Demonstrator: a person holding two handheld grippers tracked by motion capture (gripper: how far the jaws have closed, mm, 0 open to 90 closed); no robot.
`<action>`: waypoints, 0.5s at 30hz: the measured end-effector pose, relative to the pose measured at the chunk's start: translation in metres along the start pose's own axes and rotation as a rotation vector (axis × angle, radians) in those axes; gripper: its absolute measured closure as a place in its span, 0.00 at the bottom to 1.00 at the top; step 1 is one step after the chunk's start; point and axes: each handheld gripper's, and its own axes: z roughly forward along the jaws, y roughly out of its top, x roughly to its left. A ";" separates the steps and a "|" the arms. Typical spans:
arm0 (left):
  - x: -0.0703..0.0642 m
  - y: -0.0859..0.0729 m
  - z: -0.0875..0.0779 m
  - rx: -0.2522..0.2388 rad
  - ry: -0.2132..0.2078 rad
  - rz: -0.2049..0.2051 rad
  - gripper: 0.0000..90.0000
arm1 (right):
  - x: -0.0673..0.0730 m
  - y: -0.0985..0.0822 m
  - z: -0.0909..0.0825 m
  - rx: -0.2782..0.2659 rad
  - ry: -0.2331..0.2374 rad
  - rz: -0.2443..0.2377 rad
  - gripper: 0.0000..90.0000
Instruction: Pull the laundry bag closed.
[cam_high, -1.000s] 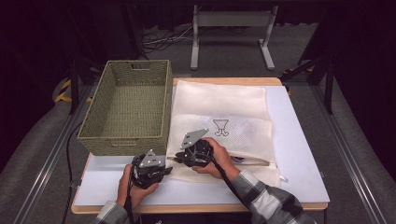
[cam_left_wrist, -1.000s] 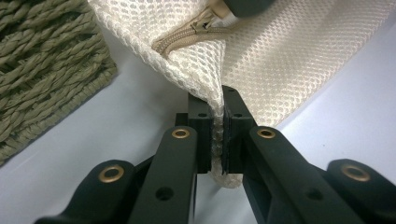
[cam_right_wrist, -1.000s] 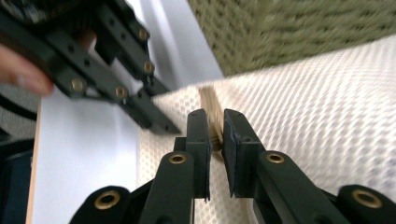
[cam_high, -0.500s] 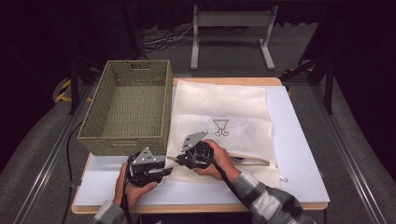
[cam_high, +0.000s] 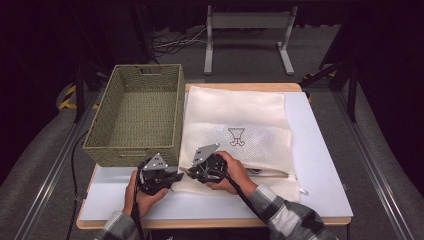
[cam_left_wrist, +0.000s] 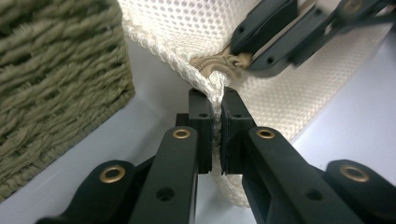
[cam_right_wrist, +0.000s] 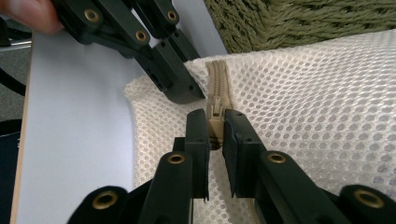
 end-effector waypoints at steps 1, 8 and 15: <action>-0.001 0.000 0.000 -0.005 -0.001 0.002 0.96 | 0.000 0.000 0.001 0.003 0.000 -0.001 0.87; -0.001 0.000 -0.001 -0.001 -0.001 0.012 0.96 | -0.001 -0.002 0.003 0.007 0.009 0.002 0.88; -0.002 0.000 -0.001 -0.005 0.001 0.013 0.96 | -0.001 -0.003 0.003 0.013 -0.013 -0.006 0.91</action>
